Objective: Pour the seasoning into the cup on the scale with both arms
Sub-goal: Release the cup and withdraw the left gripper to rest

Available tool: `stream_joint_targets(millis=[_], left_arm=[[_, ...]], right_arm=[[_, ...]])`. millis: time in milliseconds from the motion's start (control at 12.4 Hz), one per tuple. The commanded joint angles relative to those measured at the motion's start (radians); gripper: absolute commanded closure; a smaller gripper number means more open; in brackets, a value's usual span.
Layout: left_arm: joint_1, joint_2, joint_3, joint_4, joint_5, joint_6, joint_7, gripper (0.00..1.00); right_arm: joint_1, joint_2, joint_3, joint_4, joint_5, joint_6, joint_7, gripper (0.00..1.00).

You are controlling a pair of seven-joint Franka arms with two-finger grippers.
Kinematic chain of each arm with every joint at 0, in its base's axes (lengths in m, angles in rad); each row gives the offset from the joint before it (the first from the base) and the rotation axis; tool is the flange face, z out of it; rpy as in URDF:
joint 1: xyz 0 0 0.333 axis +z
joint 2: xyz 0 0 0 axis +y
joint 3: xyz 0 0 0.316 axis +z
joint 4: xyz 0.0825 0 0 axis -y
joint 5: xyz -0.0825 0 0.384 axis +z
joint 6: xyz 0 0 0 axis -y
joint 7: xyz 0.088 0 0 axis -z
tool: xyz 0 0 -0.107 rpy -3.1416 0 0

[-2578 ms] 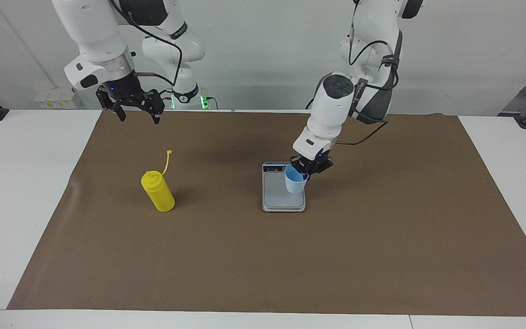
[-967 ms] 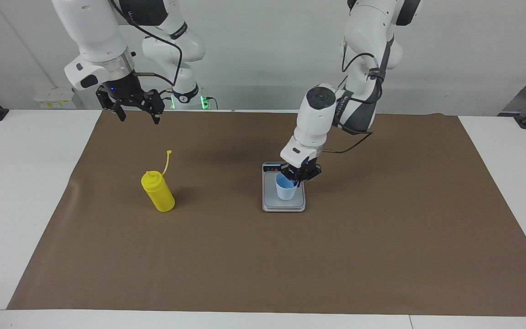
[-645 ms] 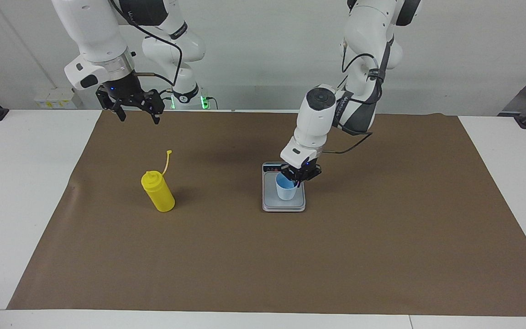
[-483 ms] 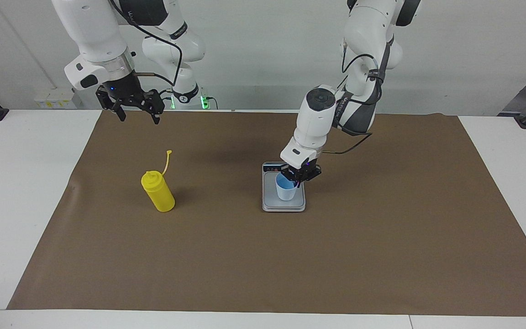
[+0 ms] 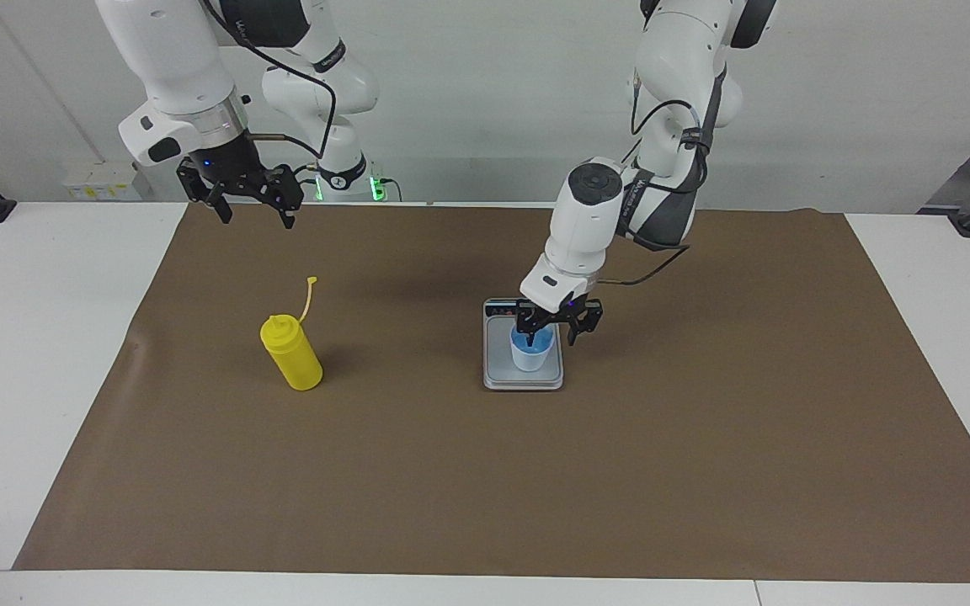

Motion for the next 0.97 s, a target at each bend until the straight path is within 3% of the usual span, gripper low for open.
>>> stream_joint_targets(millis=[0,403,886], left_arm=[[0.048,-0.063,0.017,0.029,0.027,-0.089,-0.004,0.0],[0.166,-0.133,0.017,0.04,0.028,-0.193,0.16,0.0],[0.358,-0.243,0.014,0.026,0.005,-0.356,0.518,0.0]], right_arm=[[-0.008,-0.018,0.004,-0.014,0.003,-0.009,0.005,0.0],[-0.008,-0.018,0.004,-0.014,0.002,-0.009,0.006,0.0],[-0.011,-0.016,-0.002,-0.012,0.003,0.001,0.005,0.0]])
